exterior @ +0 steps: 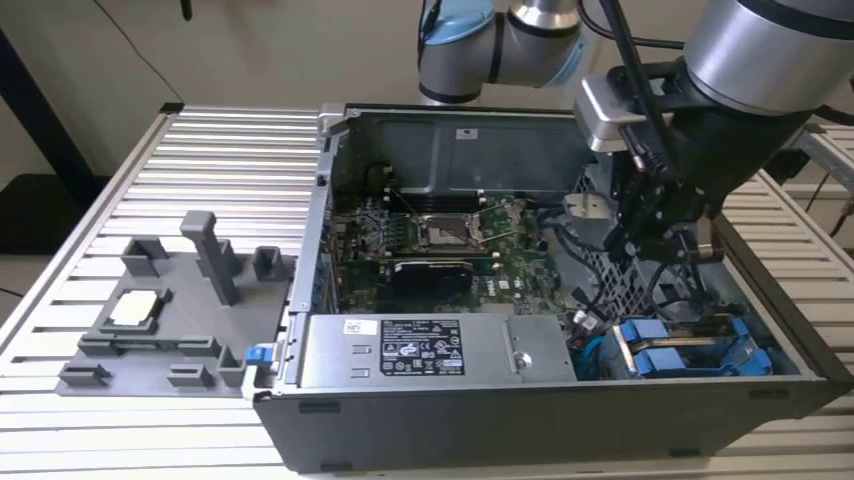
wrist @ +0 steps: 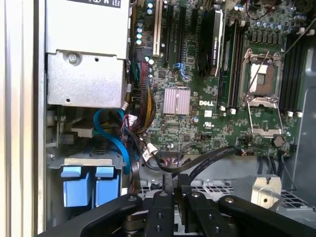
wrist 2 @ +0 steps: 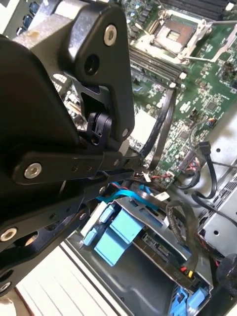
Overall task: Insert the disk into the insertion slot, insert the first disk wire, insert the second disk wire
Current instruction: 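Insert the first disk wire, then insert the second disk wire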
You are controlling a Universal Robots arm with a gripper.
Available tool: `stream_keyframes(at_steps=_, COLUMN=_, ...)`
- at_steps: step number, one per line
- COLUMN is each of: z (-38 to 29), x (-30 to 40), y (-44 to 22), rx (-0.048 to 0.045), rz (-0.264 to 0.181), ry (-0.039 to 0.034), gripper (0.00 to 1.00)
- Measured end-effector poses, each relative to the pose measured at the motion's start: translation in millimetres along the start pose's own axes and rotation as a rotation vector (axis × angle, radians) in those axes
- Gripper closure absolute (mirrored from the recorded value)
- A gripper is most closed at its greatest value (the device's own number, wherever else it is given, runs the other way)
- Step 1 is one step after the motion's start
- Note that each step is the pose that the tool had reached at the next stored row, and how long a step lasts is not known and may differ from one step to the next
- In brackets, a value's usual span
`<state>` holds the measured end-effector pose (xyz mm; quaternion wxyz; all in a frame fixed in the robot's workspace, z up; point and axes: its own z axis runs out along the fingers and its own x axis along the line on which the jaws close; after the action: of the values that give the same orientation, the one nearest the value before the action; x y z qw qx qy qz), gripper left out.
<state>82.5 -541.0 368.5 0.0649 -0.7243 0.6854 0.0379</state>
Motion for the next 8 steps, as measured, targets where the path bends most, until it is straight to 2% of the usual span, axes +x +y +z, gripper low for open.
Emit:
stream_keyframes(at_steps=6, z=0.5, x=0.2, y=-1.2, rx=-0.006, rz=-0.003, ry=0.104, gripper=0.84)
stream_keyframes(at_steps=8, z=0.9, x=0.7, y=-5.1, rx=-0.0061, rz=-0.003, ry=0.105, gripper=0.84)
